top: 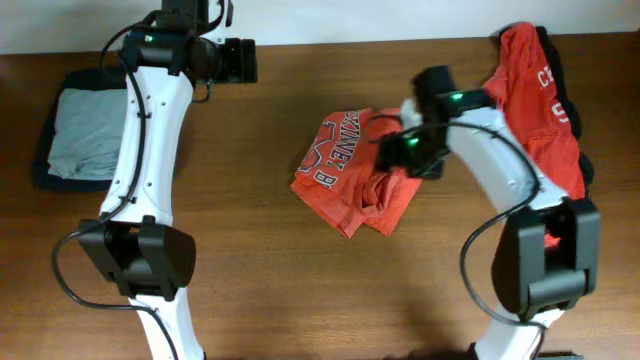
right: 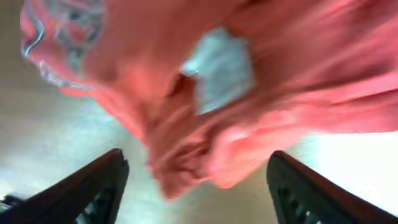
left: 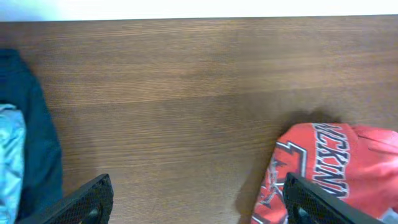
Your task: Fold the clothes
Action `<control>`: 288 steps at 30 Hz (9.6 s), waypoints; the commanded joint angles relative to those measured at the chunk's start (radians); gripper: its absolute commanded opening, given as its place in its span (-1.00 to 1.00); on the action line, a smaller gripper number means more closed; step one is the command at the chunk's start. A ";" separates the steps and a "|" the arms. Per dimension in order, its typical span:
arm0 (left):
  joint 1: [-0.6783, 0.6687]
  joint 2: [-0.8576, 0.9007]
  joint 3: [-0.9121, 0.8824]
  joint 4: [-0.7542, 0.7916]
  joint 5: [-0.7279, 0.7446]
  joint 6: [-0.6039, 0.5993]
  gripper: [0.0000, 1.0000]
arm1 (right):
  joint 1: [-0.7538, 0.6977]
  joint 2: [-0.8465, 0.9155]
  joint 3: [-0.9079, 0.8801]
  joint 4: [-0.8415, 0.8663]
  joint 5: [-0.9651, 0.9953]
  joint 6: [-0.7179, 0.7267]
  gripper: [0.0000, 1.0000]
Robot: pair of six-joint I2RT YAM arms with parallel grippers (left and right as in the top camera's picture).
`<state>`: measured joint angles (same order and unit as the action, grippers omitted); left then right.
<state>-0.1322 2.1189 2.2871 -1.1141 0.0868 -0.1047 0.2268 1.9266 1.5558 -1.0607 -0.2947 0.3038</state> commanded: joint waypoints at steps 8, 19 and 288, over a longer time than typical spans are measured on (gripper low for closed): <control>0.064 -0.004 0.011 -0.006 -0.046 0.020 0.74 | 0.230 -0.030 -0.121 0.053 0.337 0.389 0.30; 0.068 -0.004 0.011 -0.009 -0.046 0.020 0.74 | 0.264 -0.030 -0.146 0.071 0.406 0.416 -0.54; 0.786 0.312 0.349 -0.429 0.516 1.379 0.99 | -0.619 -0.299 -0.059 -0.073 -0.002 0.018 0.97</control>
<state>0.6220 2.5126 2.6385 -1.5181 0.6056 1.4574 -0.3973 1.6527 1.4841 -1.1275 -0.2832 0.3290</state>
